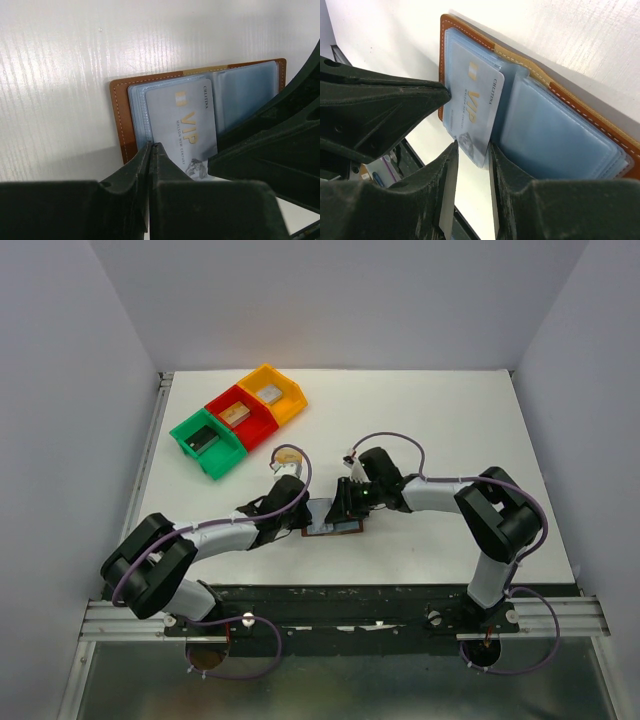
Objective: Take the credit cards out of the card holder
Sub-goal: Remove the credit card from the card holder.
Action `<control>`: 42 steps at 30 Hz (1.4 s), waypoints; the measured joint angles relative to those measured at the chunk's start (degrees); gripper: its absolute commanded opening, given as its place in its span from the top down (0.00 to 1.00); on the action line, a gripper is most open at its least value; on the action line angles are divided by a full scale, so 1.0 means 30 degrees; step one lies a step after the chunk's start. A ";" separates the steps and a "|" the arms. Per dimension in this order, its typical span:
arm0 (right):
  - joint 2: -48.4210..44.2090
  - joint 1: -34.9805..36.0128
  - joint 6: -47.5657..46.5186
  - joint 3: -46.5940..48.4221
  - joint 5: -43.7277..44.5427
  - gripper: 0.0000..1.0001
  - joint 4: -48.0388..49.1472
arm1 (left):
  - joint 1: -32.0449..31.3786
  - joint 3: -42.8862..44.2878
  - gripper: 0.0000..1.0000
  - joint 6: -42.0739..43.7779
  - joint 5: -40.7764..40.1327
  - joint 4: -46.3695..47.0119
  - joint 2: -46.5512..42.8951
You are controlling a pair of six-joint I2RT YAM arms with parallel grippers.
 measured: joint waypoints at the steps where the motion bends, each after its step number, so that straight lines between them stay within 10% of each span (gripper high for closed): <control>1: 0.0000 -0.0015 0.0087 -0.0029 0.0000 0.61 0.0066 | 0.0000 0.0000 0.89 -0.0036 -0.0022 0.0066 0.0044; 42: -0.0051 -0.1173 0.3402 -0.2477 -0.2062 0.59 0.5559 | 0.0109 0.0036 0.95 -0.0408 -0.0080 0.1173 0.0663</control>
